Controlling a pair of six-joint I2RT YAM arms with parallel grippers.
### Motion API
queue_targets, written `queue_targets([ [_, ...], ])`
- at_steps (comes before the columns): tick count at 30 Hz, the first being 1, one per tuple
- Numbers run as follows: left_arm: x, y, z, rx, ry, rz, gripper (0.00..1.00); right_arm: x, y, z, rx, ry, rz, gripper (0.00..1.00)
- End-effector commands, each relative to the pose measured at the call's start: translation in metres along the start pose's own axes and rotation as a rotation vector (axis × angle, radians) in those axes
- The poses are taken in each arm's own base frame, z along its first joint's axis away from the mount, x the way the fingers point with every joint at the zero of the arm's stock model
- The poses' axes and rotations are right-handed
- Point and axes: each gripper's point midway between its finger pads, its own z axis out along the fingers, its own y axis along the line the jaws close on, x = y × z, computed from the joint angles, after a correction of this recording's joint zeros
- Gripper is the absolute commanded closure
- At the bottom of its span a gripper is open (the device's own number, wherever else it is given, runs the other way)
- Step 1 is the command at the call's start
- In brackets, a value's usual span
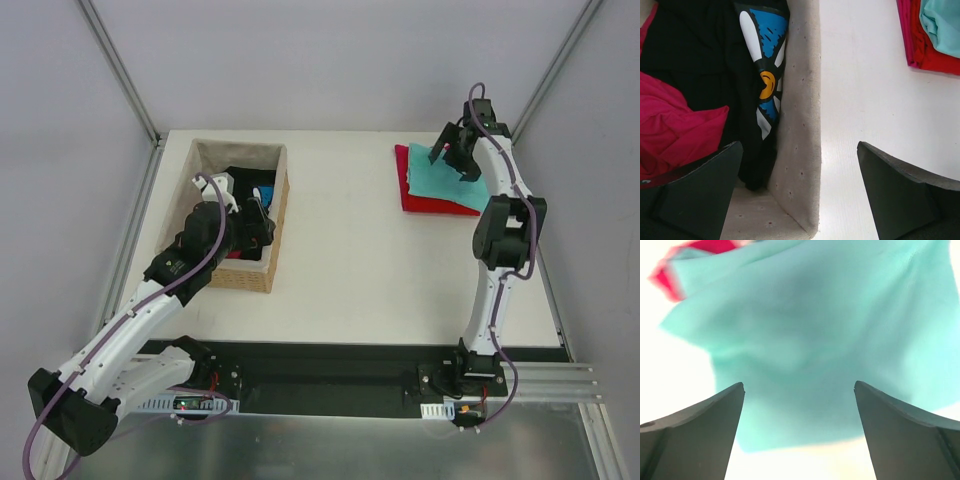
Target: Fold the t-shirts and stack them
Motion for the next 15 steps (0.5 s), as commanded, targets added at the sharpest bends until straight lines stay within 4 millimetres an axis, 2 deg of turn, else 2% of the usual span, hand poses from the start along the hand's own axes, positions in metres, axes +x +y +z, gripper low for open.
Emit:
queue_targets([
  [1,-0.011,-0.010,-0.007,0.051,-0.027,-0.047,0.01,-0.019,0.055,-0.118,-0.164,-0.182,-0.100,0.04],
  [2,-0.012,-0.011,-0.008,0.054,-0.031,-0.051,0.01,-0.003,0.055,-0.113,-0.164,-0.144,-0.109,0.04],
  [3,-0.013,-0.012,-0.008,0.057,-0.032,-0.055,0.01,0.005,0.064,-0.125,-0.188,-0.147,-0.113,0.04],
  [5,-0.012,-0.013,-0.010,0.068,-0.032,-0.063,0.01,0.021,0.069,-0.122,-0.194,-0.137,-0.129,0.04],
  [6,-0.012,-0.014,-0.011,0.071,-0.033,-0.064,0.01,0.041,0.071,-0.120,-0.189,-0.113,-0.155,0.04],
  [8,-0.012,-0.013,-0.012,0.072,-0.036,-0.072,0.01,0.057,0.075,-0.118,-0.178,-0.105,-0.184,0.04],
  [9,-0.011,-0.013,-0.012,0.072,-0.034,-0.074,0.01,0.077,0.078,-0.111,-0.175,-0.069,-0.214,0.04],
  [12,-0.011,-0.013,-0.013,0.075,-0.036,-0.079,0.01,0.107,0.083,-0.104,-0.170,-0.027,-0.247,0.04],
  [15,-0.009,-0.013,-0.013,0.073,-0.033,-0.088,0.01,0.127,0.091,-0.094,-0.184,0.001,-0.268,0.04],
])
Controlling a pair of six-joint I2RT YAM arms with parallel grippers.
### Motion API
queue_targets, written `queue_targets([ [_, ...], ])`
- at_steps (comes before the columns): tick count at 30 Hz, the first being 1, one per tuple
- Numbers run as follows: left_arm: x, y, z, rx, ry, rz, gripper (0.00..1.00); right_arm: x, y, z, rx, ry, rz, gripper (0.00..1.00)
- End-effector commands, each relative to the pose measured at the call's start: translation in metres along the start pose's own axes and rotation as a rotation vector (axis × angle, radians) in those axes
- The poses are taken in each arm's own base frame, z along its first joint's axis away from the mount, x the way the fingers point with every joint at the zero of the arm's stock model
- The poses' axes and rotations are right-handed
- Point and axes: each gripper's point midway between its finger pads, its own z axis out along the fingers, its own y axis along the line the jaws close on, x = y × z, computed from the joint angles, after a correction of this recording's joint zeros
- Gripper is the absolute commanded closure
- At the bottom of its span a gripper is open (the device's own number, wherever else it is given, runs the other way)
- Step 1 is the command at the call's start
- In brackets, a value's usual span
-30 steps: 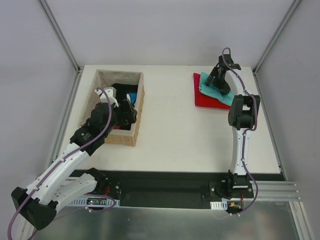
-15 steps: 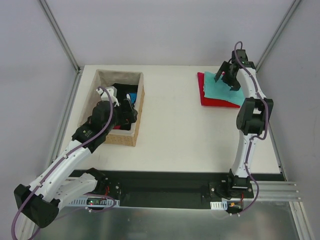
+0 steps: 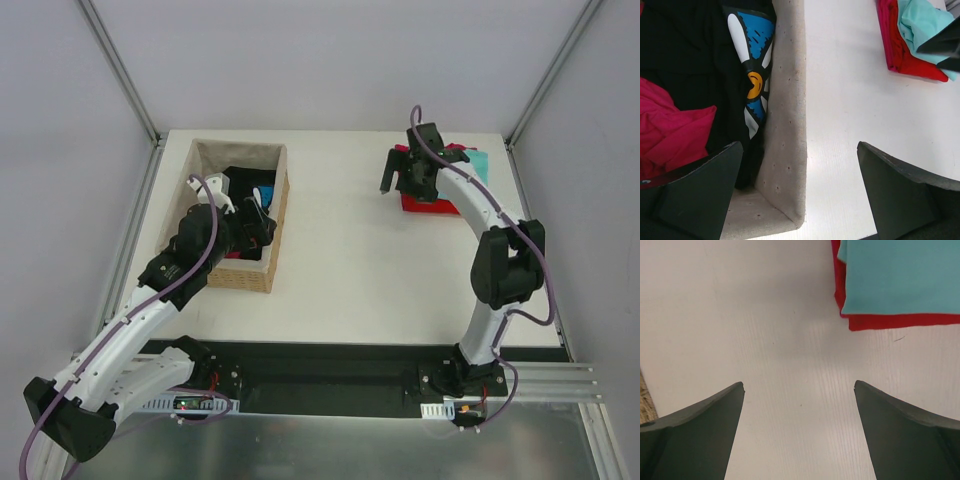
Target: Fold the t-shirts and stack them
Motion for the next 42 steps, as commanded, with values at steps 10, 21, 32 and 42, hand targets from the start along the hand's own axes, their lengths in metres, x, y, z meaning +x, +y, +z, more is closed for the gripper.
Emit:
queue_targets([
  [10,-0.002,0.000,-0.001,0.005,-0.015,-0.034,0.01,0.052,0.008,0.058,0.058,0.131,-0.031,0.04],
  [21,-0.004,0.003,0.005,-0.022,-0.012,-0.022,0.01,0.068,-0.021,0.090,0.170,0.202,-0.016,0.04],
  [32,-0.002,0.005,0.015,-0.048,0.010,-0.006,0.01,0.038,-0.087,0.102,0.287,0.208,0.092,0.04],
  [42,-0.005,0.010,0.017,-0.069,0.001,0.013,0.01,0.008,-0.114,0.119,0.307,0.235,0.159,0.04],
])
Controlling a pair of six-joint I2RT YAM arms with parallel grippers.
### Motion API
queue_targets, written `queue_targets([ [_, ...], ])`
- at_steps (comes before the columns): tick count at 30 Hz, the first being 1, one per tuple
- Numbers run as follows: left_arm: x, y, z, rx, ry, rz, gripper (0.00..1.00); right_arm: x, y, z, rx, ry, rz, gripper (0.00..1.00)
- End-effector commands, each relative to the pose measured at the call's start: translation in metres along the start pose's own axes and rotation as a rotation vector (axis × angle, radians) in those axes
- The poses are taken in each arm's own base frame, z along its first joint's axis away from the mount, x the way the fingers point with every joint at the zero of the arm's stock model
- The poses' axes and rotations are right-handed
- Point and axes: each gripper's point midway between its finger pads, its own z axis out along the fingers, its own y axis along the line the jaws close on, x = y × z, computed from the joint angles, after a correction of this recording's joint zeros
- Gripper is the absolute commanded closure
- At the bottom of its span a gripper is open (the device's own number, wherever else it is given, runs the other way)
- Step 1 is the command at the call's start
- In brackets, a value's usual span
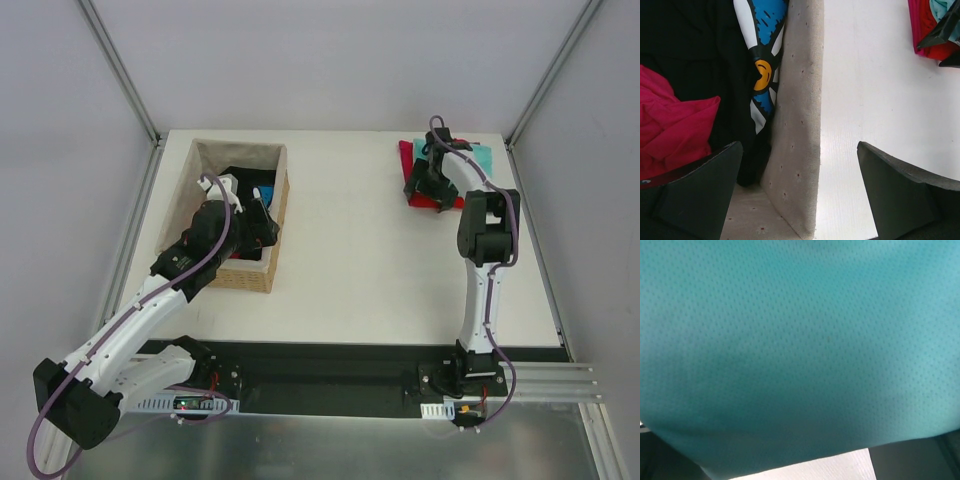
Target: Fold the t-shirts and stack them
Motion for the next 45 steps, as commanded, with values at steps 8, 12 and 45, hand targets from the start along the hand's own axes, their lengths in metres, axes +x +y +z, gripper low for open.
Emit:
queue_targets([
  [8,-0.024,0.002,-0.001,-0.020,-0.065,0.006,0.01,-0.041,-0.015,0.006,0.036,-0.038,0.065,0.04],
  [12,-0.025,0.003,0.002,-0.028,-0.058,0.009,0.01,-0.062,-0.024,0.011,0.018,-0.059,0.117,0.04],
  [45,-0.118,0.077,0.055,-0.348,0.032,0.118,0.01,0.045,-0.006,-0.231,-0.315,-0.401,-0.008,0.04],
])
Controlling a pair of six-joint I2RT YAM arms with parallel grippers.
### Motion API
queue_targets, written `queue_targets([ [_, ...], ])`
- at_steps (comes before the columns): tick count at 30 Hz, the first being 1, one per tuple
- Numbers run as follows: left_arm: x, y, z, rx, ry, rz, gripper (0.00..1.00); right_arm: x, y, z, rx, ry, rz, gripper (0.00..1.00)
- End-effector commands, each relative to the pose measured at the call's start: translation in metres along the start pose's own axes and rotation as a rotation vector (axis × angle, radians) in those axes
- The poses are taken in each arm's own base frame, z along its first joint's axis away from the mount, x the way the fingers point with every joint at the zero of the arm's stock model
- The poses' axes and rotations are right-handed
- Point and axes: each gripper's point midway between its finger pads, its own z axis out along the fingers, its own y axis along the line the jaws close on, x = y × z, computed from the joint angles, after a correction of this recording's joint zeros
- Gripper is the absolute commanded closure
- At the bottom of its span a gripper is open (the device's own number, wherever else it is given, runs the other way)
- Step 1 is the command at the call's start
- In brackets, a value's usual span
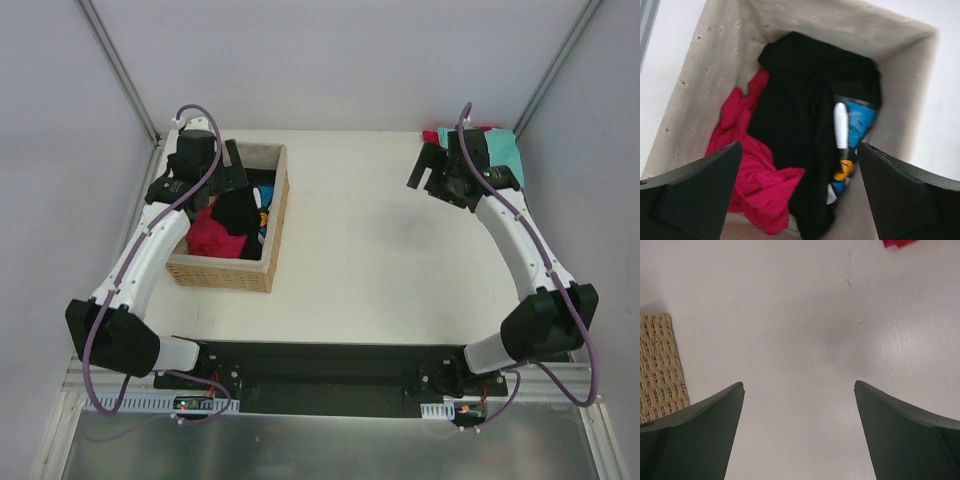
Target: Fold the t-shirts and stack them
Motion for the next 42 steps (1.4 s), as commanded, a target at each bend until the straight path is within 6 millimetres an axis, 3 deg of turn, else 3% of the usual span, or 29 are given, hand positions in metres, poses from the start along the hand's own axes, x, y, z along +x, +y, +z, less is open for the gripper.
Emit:
queue_targets([
  [1,0.003,0.016,0.030,-0.067,0.075,0.048,0.01,0.007,-0.014,-0.024,0.011,-0.045,-0.001,0.04],
  [5,0.019,0.004,0.073,0.005,0.155,-0.005,0.01,0.018,-0.013,-0.044,-0.007,-0.058,-0.028,0.04],
  [10,0.038,-0.006,0.108,0.043,0.190,-0.041,0.01,0.026,-0.013,-0.056,-0.008,-0.060,-0.079,0.04],
  [16,0.056,-0.021,0.135,0.114,0.213,-0.087,0.01,0.031,-0.020,-0.054,0.019,-0.049,-0.104,0.04],
  [21,0.057,-0.042,0.146,0.212,0.212,-0.133,0.01,0.038,-0.019,-0.042,0.026,-0.015,-0.113,0.04],
  [24,0.064,-0.042,0.156,0.207,0.226,-0.144,0.02,0.040,-0.018,-0.038,0.029,-0.004,-0.113,0.04],
  [26,0.070,-0.036,0.161,0.179,0.222,-0.146,0.09,0.038,-0.019,-0.038,0.035,-0.011,-0.114,0.04],
  [27,0.070,-0.035,0.162,0.175,0.214,-0.155,0.31,0.038,-0.019,-0.037,0.036,-0.009,-0.116,0.04],
  [28,0.073,-0.034,0.163,0.175,0.210,-0.157,0.46,0.039,-0.018,-0.036,0.037,-0.006,-0.116,0.04],
  [30,0.072,-0.033,0.162,0.166,0.206,-0.173,0.98,0.039,-0.017,-0.035,0.032,-0.002,-0.114,0.04],
  [33,0.064,-0.033,0.155,0.165,0.182,-0.177,1.00,0.042,-0.014,-0.032,0.030,0.007,-0.111,0.04],
  [38,0.021,-0.029,0.111,0.163,0.061,-0.141,1.00,0.050,-0.007,-0.030,0.025,0.020,-0.132,0.04],
  [39,-0.004,-0.031,0.093,0.177,0.001,-0.142,1.00,0.051,-0.005,-0.030,0.022,0.021,-0.137,0.04],
  [41,-0.028,-0.036,0.070,0.199,-0.050,-0.131,1.00,0.054,0.000,-0.032,0.014,0.022,-0.146,0.04],
  [42,-0.055,-0.042,0.045,0.228,-0.103,-0.130,1.00,0.055,0.003,-0.033,0.011,0.021,-0.150,0.04],
])
